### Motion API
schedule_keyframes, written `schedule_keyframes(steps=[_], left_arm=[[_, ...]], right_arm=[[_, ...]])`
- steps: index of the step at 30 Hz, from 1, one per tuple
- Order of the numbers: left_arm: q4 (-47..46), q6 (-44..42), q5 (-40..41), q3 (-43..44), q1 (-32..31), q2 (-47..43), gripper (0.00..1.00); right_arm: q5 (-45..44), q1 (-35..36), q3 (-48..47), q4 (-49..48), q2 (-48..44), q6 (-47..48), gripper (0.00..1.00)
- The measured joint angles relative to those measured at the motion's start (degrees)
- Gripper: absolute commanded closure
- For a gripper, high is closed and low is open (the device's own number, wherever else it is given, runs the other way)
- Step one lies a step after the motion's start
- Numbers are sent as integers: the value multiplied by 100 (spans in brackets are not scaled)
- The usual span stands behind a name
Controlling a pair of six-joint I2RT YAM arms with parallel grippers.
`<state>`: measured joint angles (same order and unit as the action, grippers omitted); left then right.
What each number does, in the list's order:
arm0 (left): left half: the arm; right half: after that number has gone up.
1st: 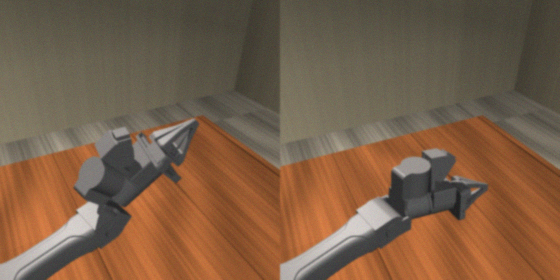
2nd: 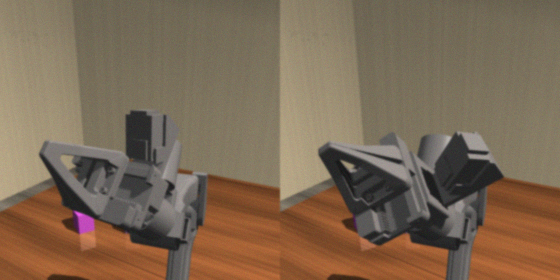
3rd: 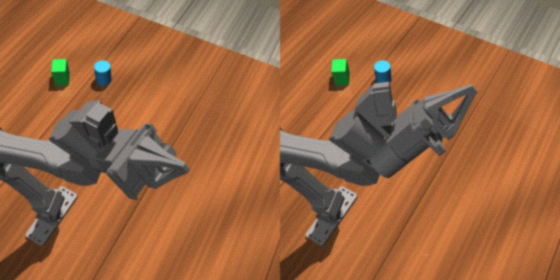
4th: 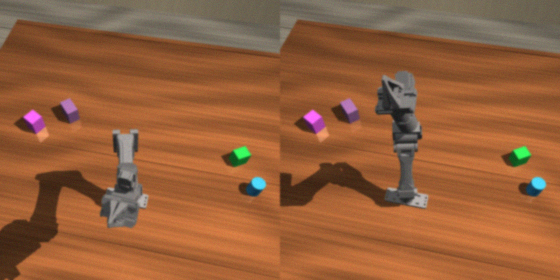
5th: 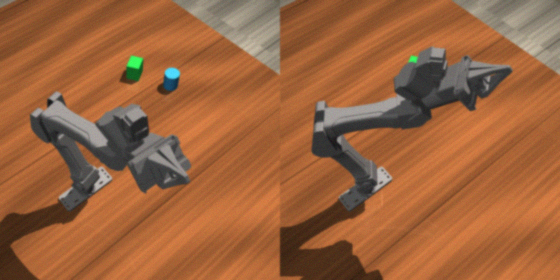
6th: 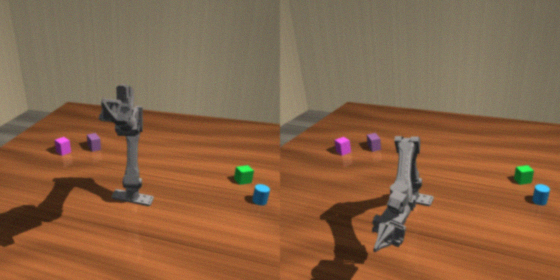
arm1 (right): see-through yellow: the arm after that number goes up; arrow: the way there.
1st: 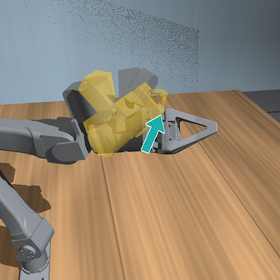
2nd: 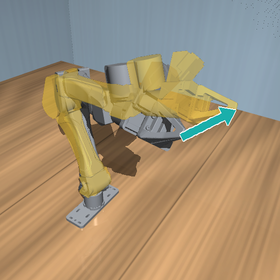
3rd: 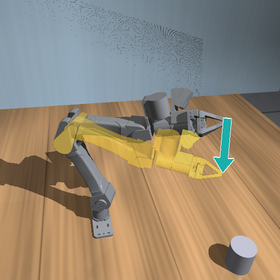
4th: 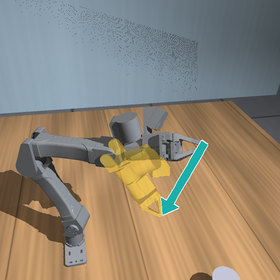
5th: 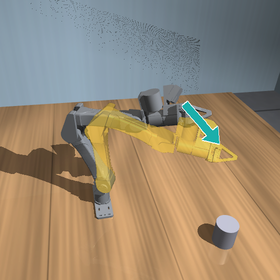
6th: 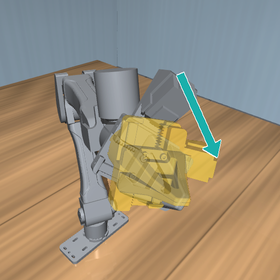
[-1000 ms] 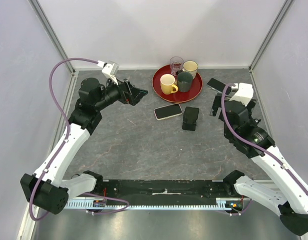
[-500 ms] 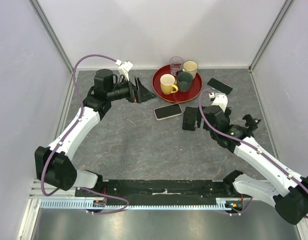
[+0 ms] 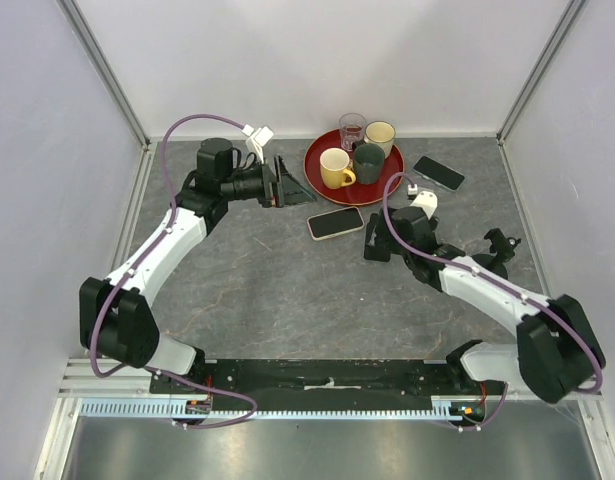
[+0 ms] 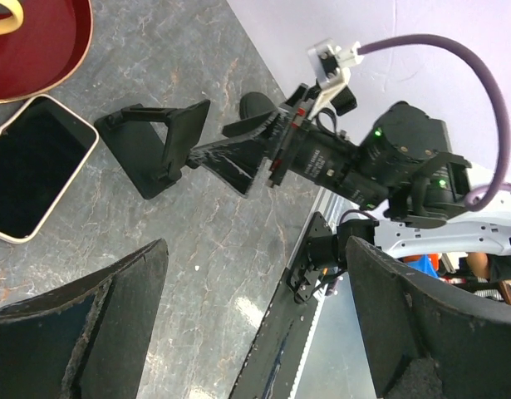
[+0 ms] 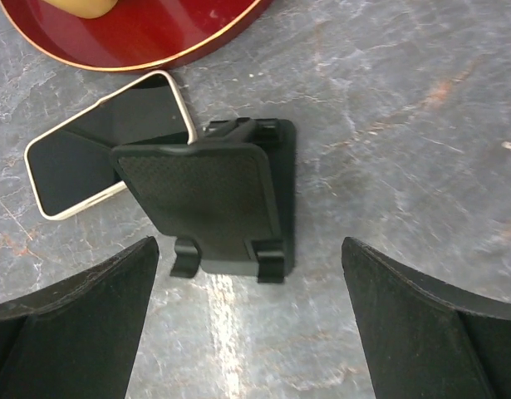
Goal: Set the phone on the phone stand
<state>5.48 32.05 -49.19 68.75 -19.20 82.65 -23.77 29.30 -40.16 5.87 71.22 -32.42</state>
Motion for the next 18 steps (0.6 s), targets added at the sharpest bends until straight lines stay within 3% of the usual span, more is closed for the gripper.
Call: schedule_keyframes(steps=[6,18], left_arm=[[2,35,-92,0,2,160,7],[-4,116,-197,0,2,275,8]], right_arm=[[216,-28,-313,-376,975,-20,2],[-328,586,-702,-498,1447,-129,2]])
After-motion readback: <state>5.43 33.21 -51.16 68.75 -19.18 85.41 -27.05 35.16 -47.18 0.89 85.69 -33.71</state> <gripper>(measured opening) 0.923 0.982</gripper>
